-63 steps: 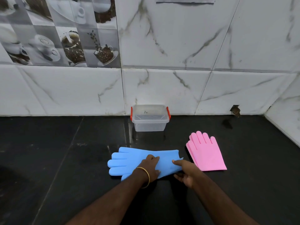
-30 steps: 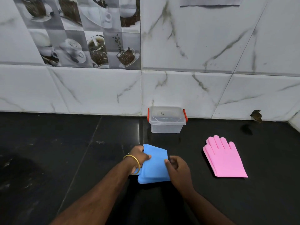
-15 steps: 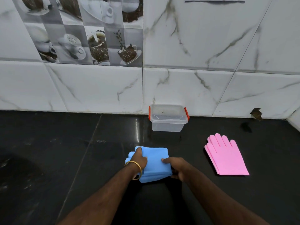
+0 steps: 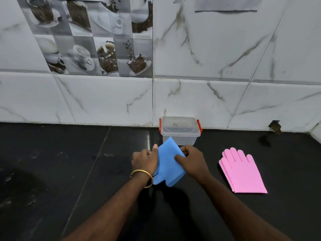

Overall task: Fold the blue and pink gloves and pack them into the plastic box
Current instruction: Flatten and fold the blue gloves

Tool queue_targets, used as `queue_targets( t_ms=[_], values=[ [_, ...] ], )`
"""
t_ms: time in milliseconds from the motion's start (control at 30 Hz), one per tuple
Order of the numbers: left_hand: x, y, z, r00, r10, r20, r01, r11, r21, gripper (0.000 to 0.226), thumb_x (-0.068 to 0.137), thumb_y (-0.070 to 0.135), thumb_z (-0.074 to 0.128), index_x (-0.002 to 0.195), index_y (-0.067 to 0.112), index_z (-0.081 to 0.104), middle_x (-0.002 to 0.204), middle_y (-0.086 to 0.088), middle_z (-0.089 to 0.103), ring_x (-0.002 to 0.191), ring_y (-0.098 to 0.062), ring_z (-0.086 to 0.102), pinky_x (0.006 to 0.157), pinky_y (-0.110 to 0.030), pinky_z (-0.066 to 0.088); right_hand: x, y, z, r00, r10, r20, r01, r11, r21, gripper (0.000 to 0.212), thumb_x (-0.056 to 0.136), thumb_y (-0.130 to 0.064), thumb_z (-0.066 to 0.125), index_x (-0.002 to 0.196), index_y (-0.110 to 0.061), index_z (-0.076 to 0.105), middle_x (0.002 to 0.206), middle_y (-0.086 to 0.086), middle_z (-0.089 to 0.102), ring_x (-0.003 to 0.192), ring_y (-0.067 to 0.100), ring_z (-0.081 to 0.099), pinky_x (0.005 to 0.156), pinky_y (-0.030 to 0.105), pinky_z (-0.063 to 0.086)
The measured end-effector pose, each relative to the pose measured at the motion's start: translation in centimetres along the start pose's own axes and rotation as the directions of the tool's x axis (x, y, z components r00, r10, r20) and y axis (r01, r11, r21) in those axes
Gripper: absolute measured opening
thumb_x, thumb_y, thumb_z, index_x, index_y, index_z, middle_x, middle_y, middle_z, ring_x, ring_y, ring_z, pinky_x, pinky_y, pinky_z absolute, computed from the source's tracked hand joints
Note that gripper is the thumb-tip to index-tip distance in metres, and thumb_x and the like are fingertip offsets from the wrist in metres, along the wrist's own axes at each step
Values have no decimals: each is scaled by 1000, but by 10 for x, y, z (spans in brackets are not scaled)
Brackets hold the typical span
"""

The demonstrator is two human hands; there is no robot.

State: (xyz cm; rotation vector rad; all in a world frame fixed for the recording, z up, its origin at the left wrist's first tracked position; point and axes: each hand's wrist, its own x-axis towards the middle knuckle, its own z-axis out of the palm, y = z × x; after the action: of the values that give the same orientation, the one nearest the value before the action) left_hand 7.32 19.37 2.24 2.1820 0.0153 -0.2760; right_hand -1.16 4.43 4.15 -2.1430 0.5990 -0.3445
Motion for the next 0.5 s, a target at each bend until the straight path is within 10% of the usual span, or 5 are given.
queue_targets(
  t_ms=[133,300,500],
  values=[
    [-8,31,-15,880,-195,433,402,792,-460,80,71,88,38,80,11,59,67,-5,54,50,-22,54,52,-28,50,1,-20,-23,910,-412,37,380,798,-467,10,81,-28,56,88,-26,63,76,-6,64,69,13,59,62,30,48],
    [-18,39,-15,741,-243,626,572,716,-400,79,67,83,54,95,9,63,57,-4,55,44,-18,58,47,-26,53,-6,-19,-36,840,-535,89,457,610,-647,17,86,-31,50,95,-26,64,84,-5,67,78,17,59,73,32,44],
    [-30,35,-9,576,-213,789,754,512,-412,75,80,62,62,116,-5,61,108,-30,69,83,-40,72,60,-42,62,-21,-6,-44,806,-560,194,546,573,-611,22,85,-35,48,96,-27,65,89,-6,69,83,17,62,75,30,41]
  ],
)
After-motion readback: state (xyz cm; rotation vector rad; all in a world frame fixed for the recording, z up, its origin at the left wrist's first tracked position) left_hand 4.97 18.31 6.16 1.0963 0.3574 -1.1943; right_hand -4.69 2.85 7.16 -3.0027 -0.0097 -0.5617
